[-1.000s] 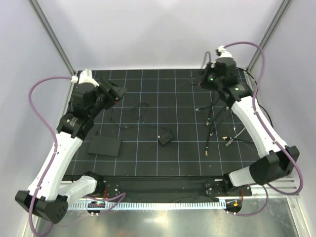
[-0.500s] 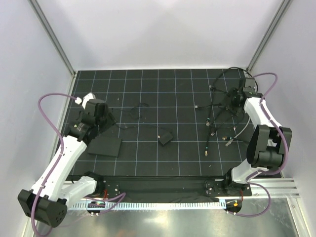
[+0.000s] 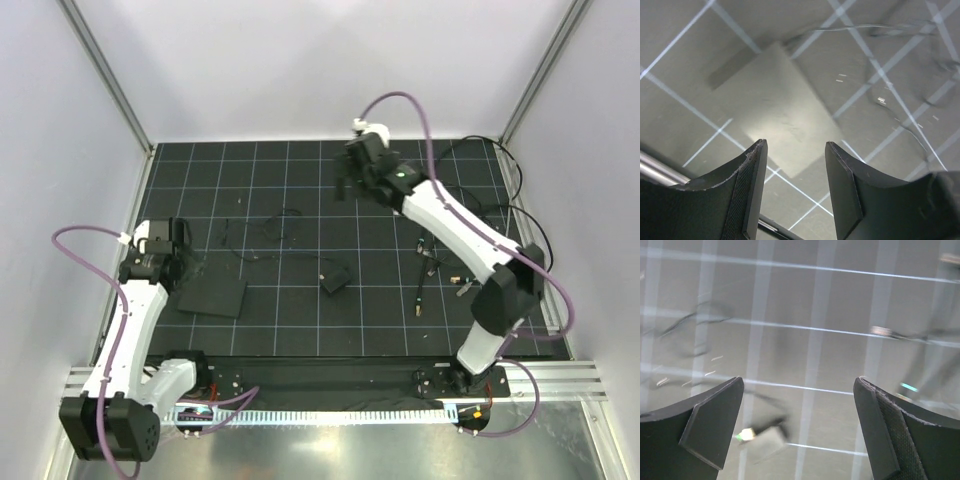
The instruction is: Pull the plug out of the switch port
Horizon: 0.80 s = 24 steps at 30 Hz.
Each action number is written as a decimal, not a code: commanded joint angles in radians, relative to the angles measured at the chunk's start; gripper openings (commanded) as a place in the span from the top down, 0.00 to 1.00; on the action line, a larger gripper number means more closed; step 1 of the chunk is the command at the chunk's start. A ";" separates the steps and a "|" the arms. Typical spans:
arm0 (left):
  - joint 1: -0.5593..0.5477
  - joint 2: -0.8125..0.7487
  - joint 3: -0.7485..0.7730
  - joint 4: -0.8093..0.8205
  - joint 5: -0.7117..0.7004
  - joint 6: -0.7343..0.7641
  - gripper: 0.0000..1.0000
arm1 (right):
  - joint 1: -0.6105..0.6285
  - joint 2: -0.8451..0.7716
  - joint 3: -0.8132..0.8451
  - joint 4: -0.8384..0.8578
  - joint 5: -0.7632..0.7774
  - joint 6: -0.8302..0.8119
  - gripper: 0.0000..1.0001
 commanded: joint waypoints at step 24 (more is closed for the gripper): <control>0.250 0.170 -0.073 0.016 -0.085 -0.083 0.57 | 0.342 0.964 0.722 0.682 -0.941 0.503 0.42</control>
